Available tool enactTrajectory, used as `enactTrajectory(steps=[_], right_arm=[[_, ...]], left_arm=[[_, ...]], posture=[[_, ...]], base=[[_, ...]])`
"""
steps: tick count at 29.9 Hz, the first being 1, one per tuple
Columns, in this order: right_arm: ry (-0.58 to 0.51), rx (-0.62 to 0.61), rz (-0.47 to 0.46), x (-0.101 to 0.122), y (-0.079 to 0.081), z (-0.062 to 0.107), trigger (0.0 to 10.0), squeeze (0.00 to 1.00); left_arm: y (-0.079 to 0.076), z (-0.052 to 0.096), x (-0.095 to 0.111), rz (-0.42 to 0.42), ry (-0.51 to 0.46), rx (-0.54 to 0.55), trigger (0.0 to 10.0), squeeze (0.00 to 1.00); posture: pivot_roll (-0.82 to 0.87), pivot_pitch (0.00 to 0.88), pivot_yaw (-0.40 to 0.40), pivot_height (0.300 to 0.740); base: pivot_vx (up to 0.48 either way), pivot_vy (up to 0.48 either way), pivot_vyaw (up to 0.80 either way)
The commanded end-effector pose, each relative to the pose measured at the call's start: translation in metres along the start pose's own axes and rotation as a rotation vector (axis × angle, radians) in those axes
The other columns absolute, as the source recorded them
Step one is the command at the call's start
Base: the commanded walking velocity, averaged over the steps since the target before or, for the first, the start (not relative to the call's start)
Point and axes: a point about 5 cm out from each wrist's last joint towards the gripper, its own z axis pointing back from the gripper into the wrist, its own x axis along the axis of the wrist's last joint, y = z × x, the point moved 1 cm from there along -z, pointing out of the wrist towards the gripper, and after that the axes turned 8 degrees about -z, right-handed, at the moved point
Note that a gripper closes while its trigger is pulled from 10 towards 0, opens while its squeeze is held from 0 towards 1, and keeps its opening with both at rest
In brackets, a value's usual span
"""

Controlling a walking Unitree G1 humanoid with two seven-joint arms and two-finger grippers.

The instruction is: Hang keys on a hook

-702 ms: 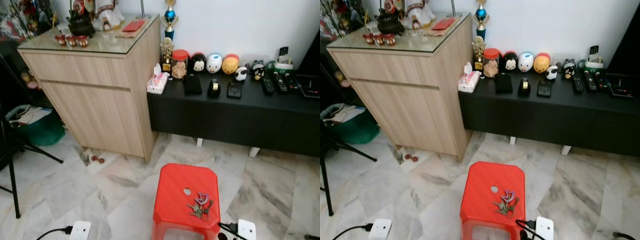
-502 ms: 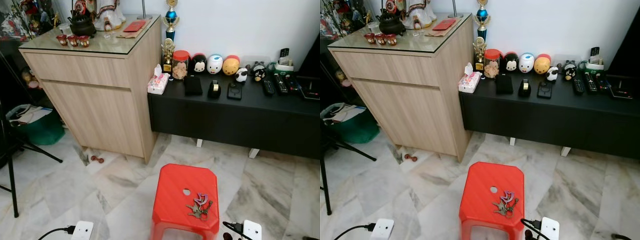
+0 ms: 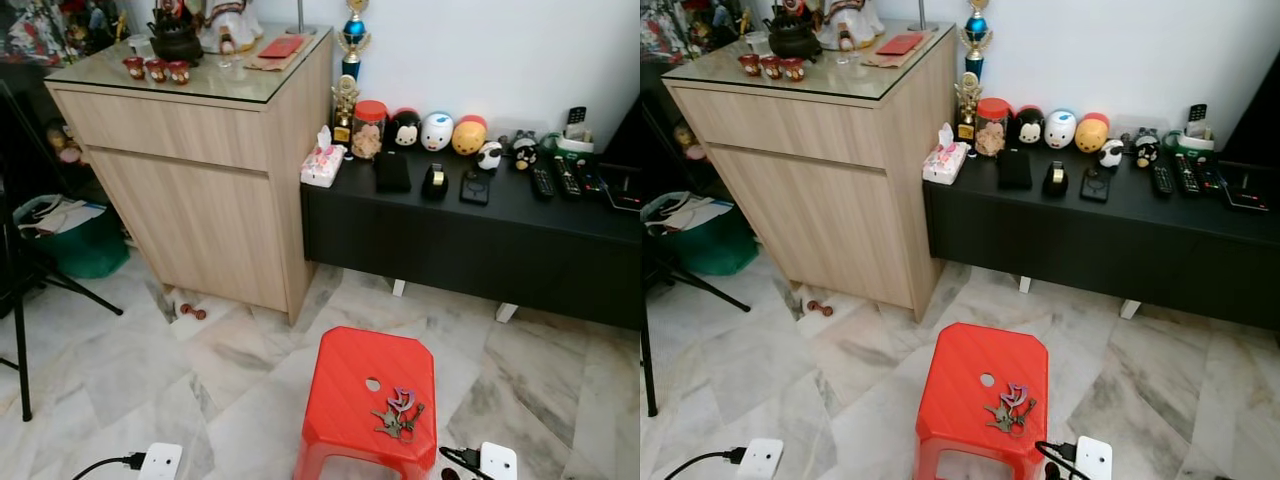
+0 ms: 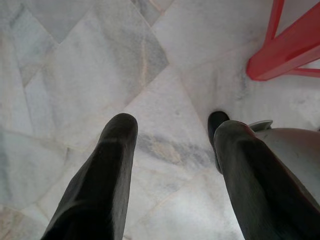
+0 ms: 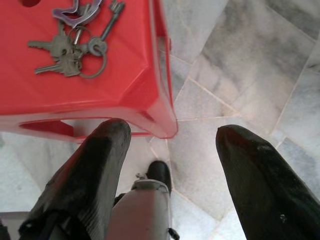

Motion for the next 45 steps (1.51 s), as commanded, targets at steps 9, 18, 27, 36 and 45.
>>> enactTrajectory(steps=[9,18,27,36,45], right_arm=[[0.018,-0.026,-0.017,-0.0056,-0.0032,0.0014,10.0,0.0],[0.015,-0.024,-0.009,-0.0073,-0.0046,0.0023,10.0,0.0],[0.013,-0.022,-0.01,-0.0068,-0.0061,0.0025,10.0,0.0],[0.01,-0.033,-0.018,-0.0049,-0.008,0.0022,10.0,0.0],[0.008,-0.029,-0.023,-0.0045,-0.006,0.0018,10.0,0.0]], left_arm=[[0.0015,0.0018,-0.0079,-0.028,0.021,-0.018,10.0,0.0],[0.0004,0.0024,-0.0104,-0.042,0.027,-0.028,10.0,0.0],[-0.0011,0.0024,-0.0105,-0.042,0.027,-0.033,10.0,0.0],[-0.0027,0.0019,-0.0088,-0.044,0.023,-0.042,10.0,0.0],[-0.0011,0.0018,-0.0078,-0.04,0.02,-0.038,10.0,0.0]], posture=[[0.1,0.0,-0.003,0.74],[0.1,0.0,-0.006,0.74],[0.09,0.0,-0.009,0.74],[0.05,0.0,-0.004,0.74],[0.06,0.0,0.001,0.74]], base=[[0.0,0.027,0.0],[0.0,0.0,0.0],[0.0,0.053,0.0],[0.0,0.08,0.0],[0.0,0.151,0.0]])
